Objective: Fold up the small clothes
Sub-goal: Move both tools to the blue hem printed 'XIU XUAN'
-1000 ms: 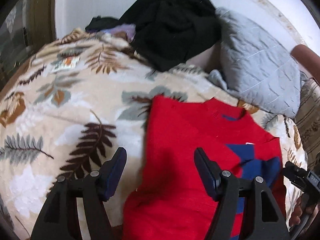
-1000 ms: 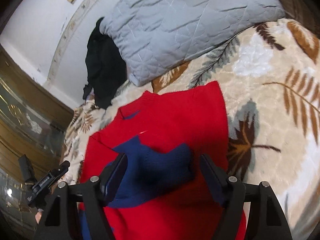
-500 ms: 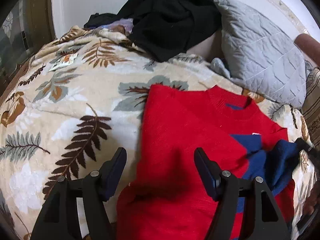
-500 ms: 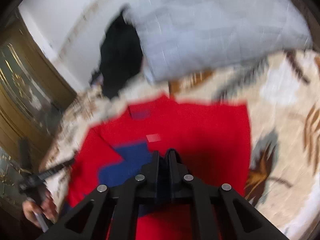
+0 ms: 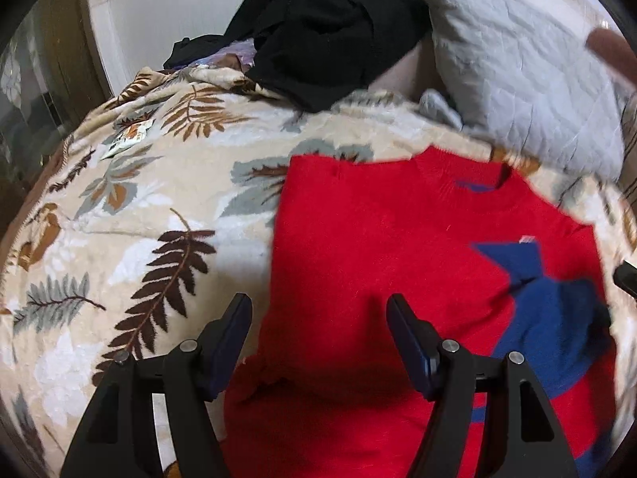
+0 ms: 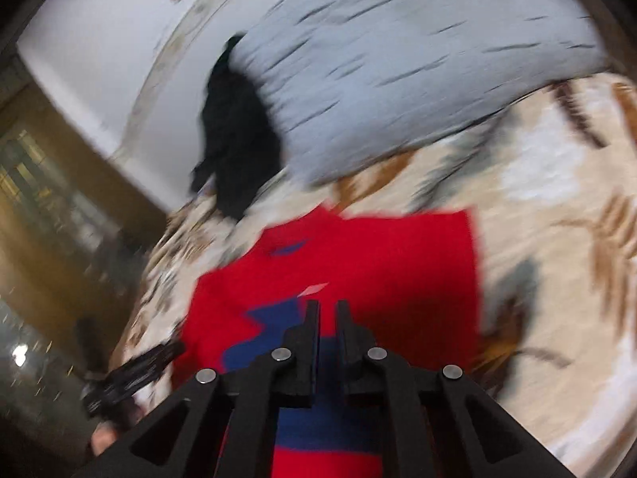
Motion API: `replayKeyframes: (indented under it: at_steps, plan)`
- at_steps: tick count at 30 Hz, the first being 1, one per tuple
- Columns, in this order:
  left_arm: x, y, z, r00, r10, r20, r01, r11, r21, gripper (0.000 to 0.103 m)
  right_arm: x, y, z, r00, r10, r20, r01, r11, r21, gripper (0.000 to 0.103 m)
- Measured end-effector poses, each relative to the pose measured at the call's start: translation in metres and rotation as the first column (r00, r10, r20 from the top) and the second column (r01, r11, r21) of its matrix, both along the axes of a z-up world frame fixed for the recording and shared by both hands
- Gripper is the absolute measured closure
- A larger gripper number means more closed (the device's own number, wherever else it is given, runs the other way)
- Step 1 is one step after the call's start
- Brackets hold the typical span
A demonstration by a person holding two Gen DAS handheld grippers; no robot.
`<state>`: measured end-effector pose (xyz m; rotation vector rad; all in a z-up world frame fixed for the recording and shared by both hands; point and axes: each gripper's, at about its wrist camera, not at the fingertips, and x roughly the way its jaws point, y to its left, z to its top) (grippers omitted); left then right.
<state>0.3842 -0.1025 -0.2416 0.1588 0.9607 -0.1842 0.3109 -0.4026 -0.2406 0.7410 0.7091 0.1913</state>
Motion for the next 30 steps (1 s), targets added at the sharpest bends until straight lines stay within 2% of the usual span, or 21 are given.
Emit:
replayKeyframes:
  at_steps: [2,4,6,7,8,10,13,14,16,17,18,19,20,22,23,26,30]
  plan:
    - [0.002,-0.003,-0.011,1.0,0.01,-0.018,-0.009,0.998,0.069,0.032,0.0,0.024,-0.004,0.997,0.079,-0.024,-0.079,0.997,0.01,0.091]
    - [0.005,-0.002,-0.02,0.999,0.021,-0.047,-0.017,0.997,0.081,0.032,0.001,0.038,-0.013,0.991,0.107,-0.079,-0.109,0.994,-0.02,0.091]
    - [0.005,0.001,-0.017,0.999,0.027,-0.048,-0.023,0.997,0.071,0.032,0.007,0.043,-0.031,0.98,0.081,-0.181,-0.097,0.992,-0.082,0.091]
    - [0.004,0.001,-0.015,0.999,0.028,-0.043,-0.024,0.997,0.074,0.032,0.011,0.04,-0.041,0.969,0.021,-0.245,-0.059,0.987,-0.148,0.094]
    - [0.003,0.004,-0.011,0.999,0.036,-0.027,-0.034,0.996,0.077,0.032,0.01,0.037,-0.044,0.97,0.007,-0.241,-0.046,0.987,-0.155,0.094]
    - [0.002,0.007,-0.005,0.999,0.046,-0.01,-0.045,0.998,0.053,0.032,0.005,0.029,-0.037,0.977,-0.023,-0.211,0.001,0.994,-0.107,0.09]
    - [-0.002,0.007,0.002,0.999,0.033,0.001,-0.033,0.999,-0.02,0.032,-0.004,0.03,-0.012,0.996,-0.016,-0.088,0.007,0.994,-0.108,0.091]
    - [-0.002,0.005,0.003,1.0,0.028,0.009,-0.028,0.999,-0.022,0.032,-0.005,0.034,-0.007,0.999,0.0,-0.053,-0.005,0.995,-0.103,0.091]
    - [-0.002,-0.004,-0.003,1.0,0.015,0.01,-0.015,1.0,0.008,0.032,0.0,0.043,-0.005,0.999,0.037,-0.035,-0.04,0.995,-0.093,0.075]
    - [0.0,-0.007,-0.009,1.0,0.011,-0.003,-0.011,0.999,0.03,0.032,0.005,0.047,-0.01,0.998,0.046,-0.05,-0.051,0.995,-0.089,0.062]
    - [0.001,-0.01,-0.014,1.0,0.011,-0.014,-0.01,0.999,0.051,0.032,0.011,0.047,-0.021,0.995,0.041,-0.096,-0.049,0.995,-0.088,0.044]
    - [0.002,-0.012,-0.021,1.0,0.012,-0.029,-0.009,0.997,0.08,0.032,0.012,0.046,-0.03,0.992,0.025,-0.126,-0.037,0.995,-0.09,0.045]
    - [0.001,-0.013,-0.022,1.0,0.01,-0.022,-0.008,0.997,0.083,0.031,0.015,0.042,-0.04,0.987,-0.004,-0.16,-0.011,0.996,-0.093,0.051]
    - [-0.003,-0.013,-0.016,1.0,0.003,-0.005,-0.002,0.996,0.092,0.031,0.014,0.034,-0.042,0.989,-0.004,-0.151,-0.005,0.998,-0.059,0.053]
    - [-0.004,-0.013,-0.013,1.0,-0.002,-0.002,0.002,0.996,0.091,0.031,0.01,0.031,-0.036,0.989,-0.01,-0.144,0.003,0.999,-0.049,0.05]
    - [-0.016,-0.012,-0.002,1.0,-0.013,0.022,0.012,0.997,0.077,0.031,-0.012,0.031,-0.01,0.998,-0.013,-0.068,0.01,0.999,-0.043,0.05]
    - [-0.041,0.0,0.018,0.997,-0.042,0.063,0.036,0.996,0.083,0.031,-0.042,0.029,0.008,1.0,-0.003,-0.027,0.003,1.0,-0.018,0.05]
